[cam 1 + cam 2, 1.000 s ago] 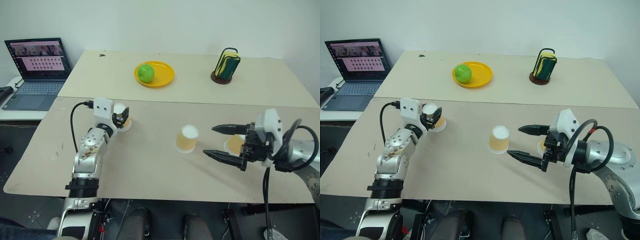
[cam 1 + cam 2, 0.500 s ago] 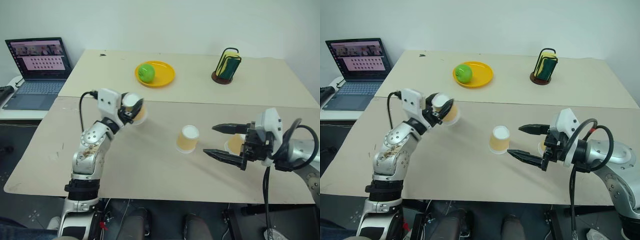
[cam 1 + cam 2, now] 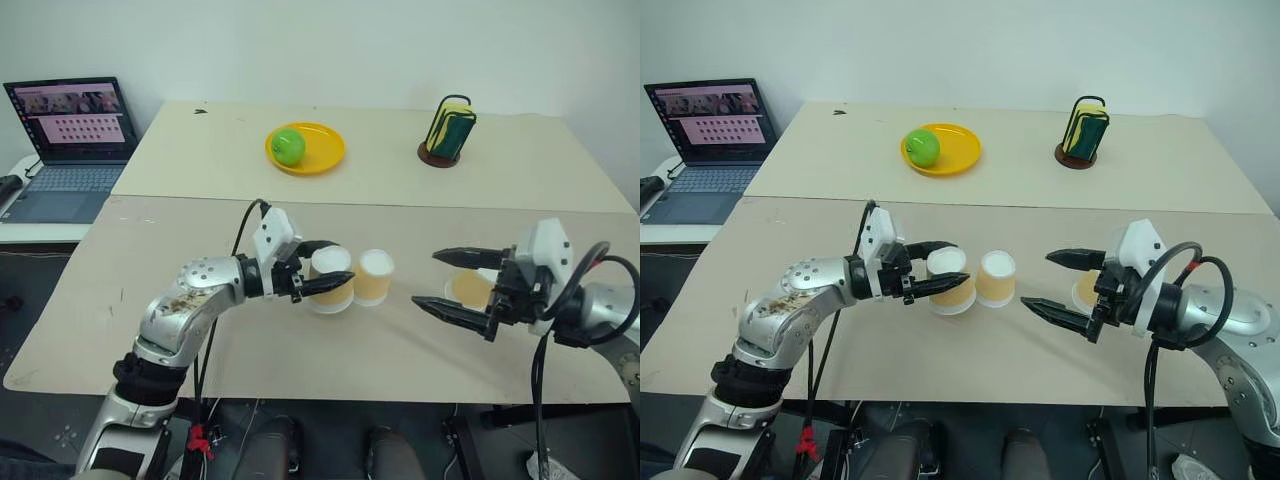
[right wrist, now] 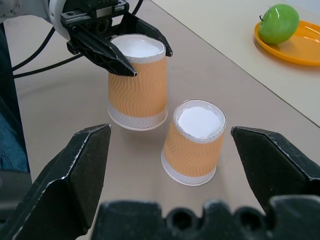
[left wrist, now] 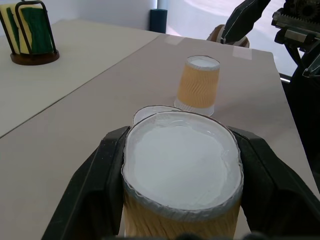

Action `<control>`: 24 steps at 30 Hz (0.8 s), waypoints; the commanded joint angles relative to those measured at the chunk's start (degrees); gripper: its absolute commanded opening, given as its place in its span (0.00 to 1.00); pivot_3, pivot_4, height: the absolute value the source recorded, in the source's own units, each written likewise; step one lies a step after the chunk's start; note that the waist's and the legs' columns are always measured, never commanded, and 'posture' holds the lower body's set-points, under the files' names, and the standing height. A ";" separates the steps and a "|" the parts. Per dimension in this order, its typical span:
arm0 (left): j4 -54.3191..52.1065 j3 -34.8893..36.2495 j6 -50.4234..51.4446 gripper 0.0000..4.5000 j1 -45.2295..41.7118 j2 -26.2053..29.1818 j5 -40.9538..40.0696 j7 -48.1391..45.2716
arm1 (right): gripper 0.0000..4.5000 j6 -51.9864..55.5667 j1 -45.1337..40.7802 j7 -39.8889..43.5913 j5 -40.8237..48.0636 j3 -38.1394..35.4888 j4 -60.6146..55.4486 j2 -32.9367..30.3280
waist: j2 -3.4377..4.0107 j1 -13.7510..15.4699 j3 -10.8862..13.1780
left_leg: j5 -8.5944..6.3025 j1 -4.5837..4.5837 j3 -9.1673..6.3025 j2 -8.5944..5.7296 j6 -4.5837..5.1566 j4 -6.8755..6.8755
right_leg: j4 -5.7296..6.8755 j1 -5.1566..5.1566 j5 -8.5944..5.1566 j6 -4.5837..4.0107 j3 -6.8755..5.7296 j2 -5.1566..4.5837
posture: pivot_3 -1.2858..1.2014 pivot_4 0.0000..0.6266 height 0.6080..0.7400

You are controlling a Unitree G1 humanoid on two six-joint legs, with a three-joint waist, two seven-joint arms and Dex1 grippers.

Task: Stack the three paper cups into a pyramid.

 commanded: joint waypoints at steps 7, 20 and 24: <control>8.12 -5.25 -8.09 0.56 -3.73 0.37 8.47 -5.13 | 1.00 -0.77 1.54 -2.23 1.27 -3.90 -3.38 0.52 | 0.00 -0.05 0.00 | -0.01 0.00 0.00 0.01 0.01 0.00 | 0.00 -0.01 0.00 0.00 0.01 0.00 | 0.52 0.24 0.90; 16.09 -5.87 -14.53 0.56 -5.04 -1.63 13.28 -7.34 | 1.00 -0.67 3.53 -3.07 2.43 -5.67 -4.74 0.44 | 0.00 0.04 0.00 | -0.02 0.00 -0.01 0.02 0.04 0.00 | 0.01 -0.02 0.00 0.00 0.02 -0.03 | 0.52 0.24 0.90; 18.73 -5.96 -15.78 0.56 -5.72 -3.37 14.19 -7.15 | 1.00 -0.60 3.89 -3.25 2.83 -6.29 -5.00 0.30 | 0.00 0.28 0.00 | -0.02 0.01 -0.01 0.01 0.04 0.00 | 0.01 0.01 0.00 0.00 0.02 -0.04 | 0.52 0.24 0.90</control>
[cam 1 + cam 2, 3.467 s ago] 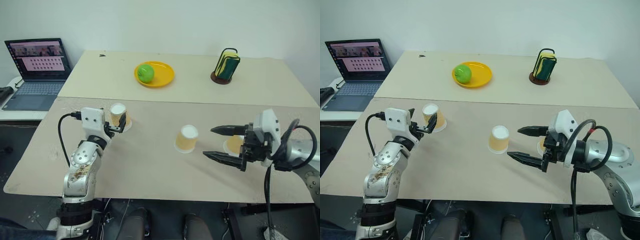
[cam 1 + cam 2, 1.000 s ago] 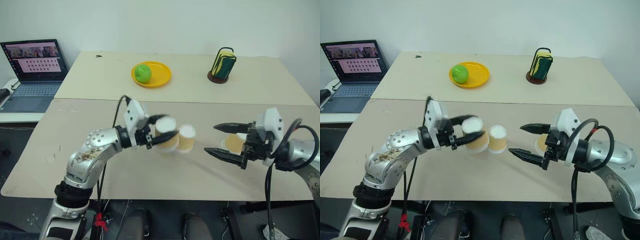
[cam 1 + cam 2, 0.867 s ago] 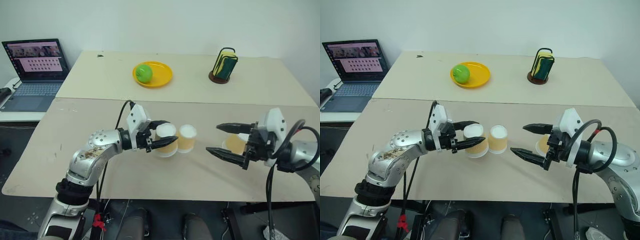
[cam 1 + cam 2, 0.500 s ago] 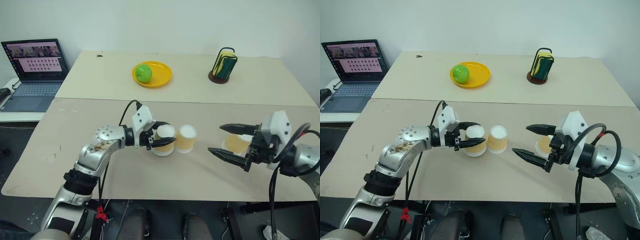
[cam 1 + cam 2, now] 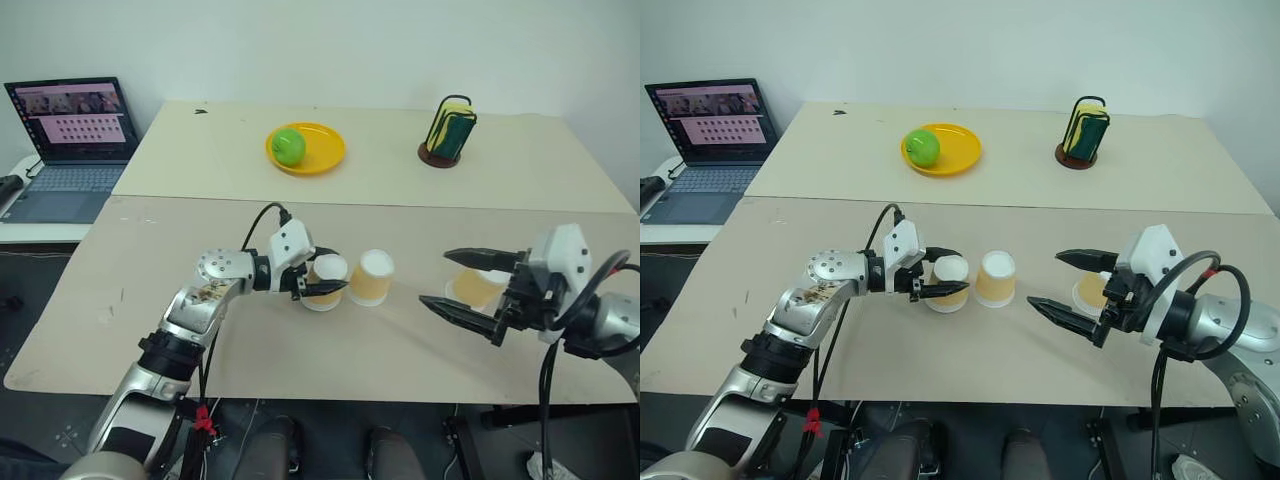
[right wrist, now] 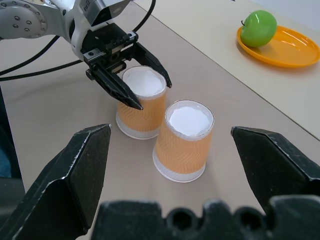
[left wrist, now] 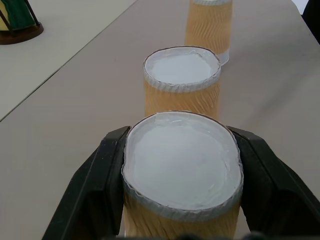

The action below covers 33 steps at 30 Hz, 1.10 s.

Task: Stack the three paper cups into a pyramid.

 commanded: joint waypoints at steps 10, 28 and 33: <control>5.30 -0.39 -4.04 0.56 -2.65 -2.24 2.29 -0.61 | 1.00 -0.74 0.88 -0.65 1.82 -3.73 -2.20 -0.08 | 0.00 0.47 0.00 | 0.00 0.00 0.00 0.00 0.01 0.01 | 0.00 0.00 0.00 0.01 0.00 0.00 | 0.52 0.24 0.90; 7.62 0.44 -4.31 1.00 -3.15 -4.15 3.96 0.71 | 1.00 -0.94 1.22 -0.87 1.79 -3.88 -2.34 -0.08 | -0.01 0.44 0.00 | -0.01 -0.02 -0.01 0.00 0.04 0.05 | 0.02 -0.02 0.01 0.01 -0.02 0.02 | 0.52 0.24 0.90; 6.22 1.11 -3.54 1.00 -2.63 -3.91 3.29 0.10 | 1.00 -1.02 1.00 -0.60 1.71 -3.74 -1.93 -0.19 | -0.01 0.45 0.00 | -0.02 -0.02 -0.01 0.00 0.05 0.05 | 0.01 -0.01 0.01 0.01 -0.02 0.02 | 0.52 0.24 0.90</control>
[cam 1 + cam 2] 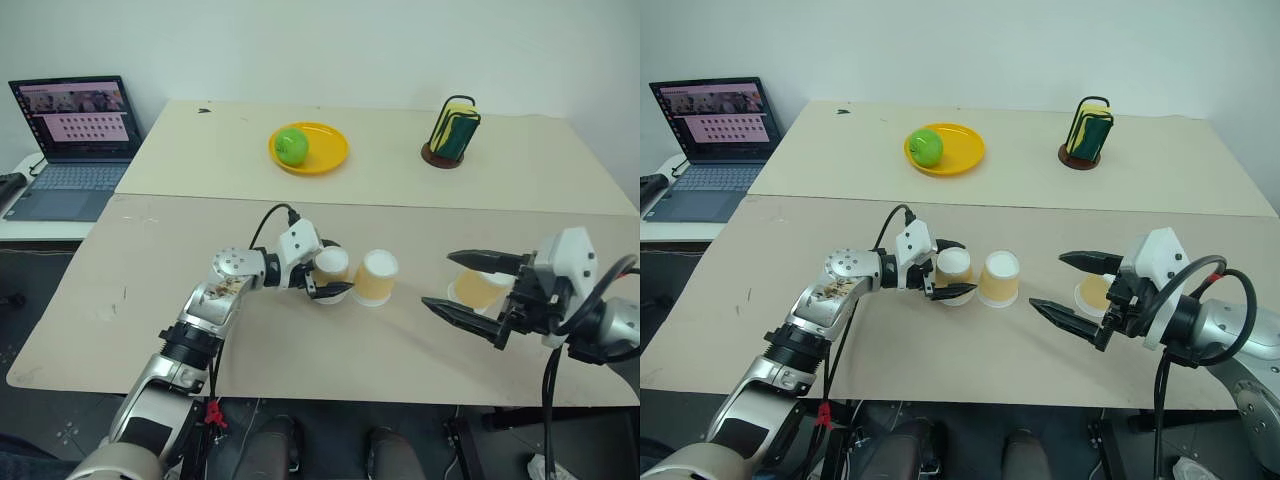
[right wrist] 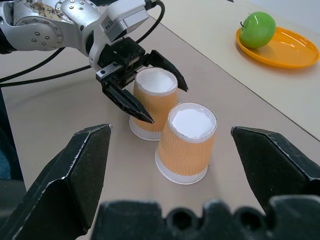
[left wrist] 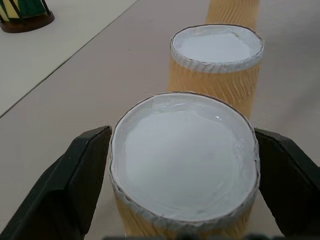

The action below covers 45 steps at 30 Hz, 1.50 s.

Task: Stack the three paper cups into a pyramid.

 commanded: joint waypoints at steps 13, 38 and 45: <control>-9.86 3.71 5.86 1.00 5.44 3.73 -2.74 -0.22 | 1.00 -0.90 -2.13 1.09 1.07 -1.64 0.42 -0.69 | 0.00 -0.09 0.00 | 0.00 0.01 -0.01 0.02 -0.01 0.00 | 0.00 -0.02 0.00 0.00 0.02 0.00 | 0.52 0.24 0.90; -43.63 23.04 33.78 1.00 11.58 22.76 -33.43 -1.33 | 1.00 -3.93 1.53 7.39 -4.05 -9.12 11.26 -3.41 | 0.02 -0.74 0.01 | 0.02 0.18 -0.11 0.03 -0.10 -0.01 | -0.03 -0.02 -0.02 -0.02 -0.07 -0.02 | 0.52 0.24 0.90; -48.17 21.43 35.43 1.00 13.37 23.13 -37.28 1.12 | 1.00 -9.81 -0.84 11.61 -10.36 -7.95 26.49 -4.80 | 0.02 -1.20 0.01 | 0.09 0.18 0.03 0.01 -0.16 -0.01 | 0.06 0.14 -0.02 -0.02 0.04 0.09 | 0.52 0.24 0.90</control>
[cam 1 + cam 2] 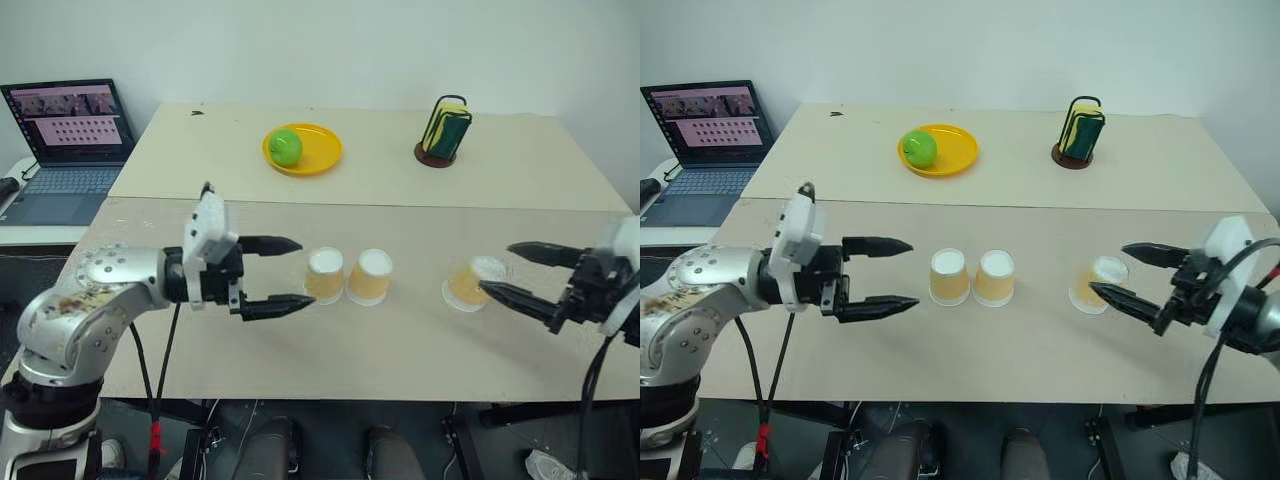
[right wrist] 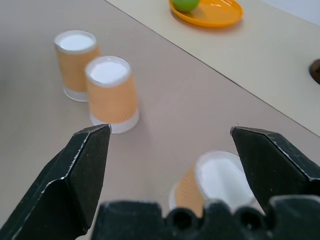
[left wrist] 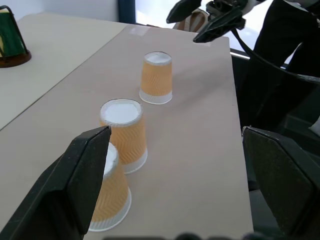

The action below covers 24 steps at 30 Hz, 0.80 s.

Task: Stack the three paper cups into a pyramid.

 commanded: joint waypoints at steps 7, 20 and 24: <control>-3.20 -0.26 0.27 1.00 -0.33 0.09 -3.49 4.14 | 1.00 -8.21 -6.03 2.03 -7.70 7.91 12.71 1.67 | 0.01 -0.42 0.00 | 0.01 0.04 0.02 0.01 -0.01 0.00 | 0.06 -0.03 -0.01 -0.01 0.06 0.04 | 0.52 0.24 0.90; -3.88 -0.25 0.98 1.00 -0.69 1.53 -6.38 7.11 | 1.00 -10.53 -12.72 2.16 -10.88 14.36 17.77 5.38 | 0.02 -0.34 0.00 | 0.06 0.03 0.03 0.00 -0.11 0.00 | 0.06 -0.04 -0.01 0.00 0.10 0.05 | 0.52 0.24 0.90; -3.98 -0.33 0.95 1.00 -0.79 1.81 -6.73 7.42 | 1.00 -11.11 -14.09 2.14 -11.51 15.14 19.47 5.89 | 0.02 -0.35 0.00 | 0.11 0.03 0.04 0.00 -0.18 0.00 | 0.06 -0.04 -0.01 0.00 0.10 0.05 | 0.52 0.24 0.90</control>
